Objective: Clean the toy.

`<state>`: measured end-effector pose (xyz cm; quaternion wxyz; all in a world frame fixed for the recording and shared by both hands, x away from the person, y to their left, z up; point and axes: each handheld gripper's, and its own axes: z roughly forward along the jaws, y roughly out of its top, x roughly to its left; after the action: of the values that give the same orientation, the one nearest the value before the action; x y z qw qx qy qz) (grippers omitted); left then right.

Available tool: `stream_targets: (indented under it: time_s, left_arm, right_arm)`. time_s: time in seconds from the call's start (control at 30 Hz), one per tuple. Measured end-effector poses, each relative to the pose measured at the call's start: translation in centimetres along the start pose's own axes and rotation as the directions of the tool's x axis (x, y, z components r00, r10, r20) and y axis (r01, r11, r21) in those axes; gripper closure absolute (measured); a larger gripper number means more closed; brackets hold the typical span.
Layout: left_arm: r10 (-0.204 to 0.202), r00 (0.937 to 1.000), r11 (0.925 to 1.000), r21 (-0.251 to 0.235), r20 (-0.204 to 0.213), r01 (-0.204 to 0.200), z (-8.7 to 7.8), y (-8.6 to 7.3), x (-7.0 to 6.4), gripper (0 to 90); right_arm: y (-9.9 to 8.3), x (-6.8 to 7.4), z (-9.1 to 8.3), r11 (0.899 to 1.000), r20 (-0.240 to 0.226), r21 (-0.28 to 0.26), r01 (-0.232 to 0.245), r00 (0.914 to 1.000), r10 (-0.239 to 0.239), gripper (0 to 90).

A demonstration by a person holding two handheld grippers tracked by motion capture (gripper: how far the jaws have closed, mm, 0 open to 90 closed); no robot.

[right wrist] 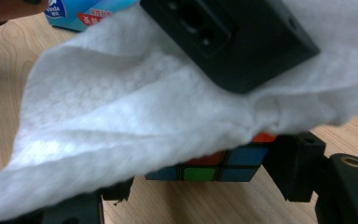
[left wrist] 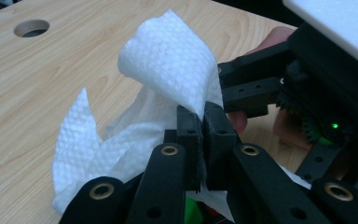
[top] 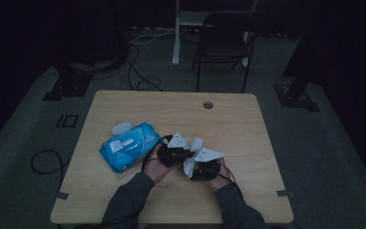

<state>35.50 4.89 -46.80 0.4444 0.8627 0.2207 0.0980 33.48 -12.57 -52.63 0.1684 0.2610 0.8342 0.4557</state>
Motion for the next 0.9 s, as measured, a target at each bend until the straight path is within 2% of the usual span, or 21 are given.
stream_targets:
  time_s: [0.2,0.33,0.67,0.9]
  left_arm:
    - [0.007,0.9999,1.0000,-0.003,0.015,-0.007,0.1,0.1,-0.1,88.0]
    - [0.010,0.9999,1.0000,-0.001,0.009,-0.010,0.1,0.0,0.0,88.1]
    - [-0.006,0.9994,0.9999,-0.013,-0.034,0.006,-0.2,-0.2,0.7,88.2]
    - [-0.032,0.9968,0.9994,-0.011,-0.073,0.032,-0.8,-0.4,2.0,88.2]
  right_arm:
    - [0.0,0.0,0.0,1.000,0.005,-0.003,0.000,1.0000,0.000,34.3]
    - [0.0,0.0,0.0,1.000,0.006,-0.004,0.002,1.0000,-0.002,34.3]
    - [0.0,0.1,0.0,1.000,0.002,-0.006,0.017,0.9999,-0.017,34.3]
    - [0.1,0.2,-0.1,1.000,0.005,-0.015,0.017,0.9998,-0.017,34.4]
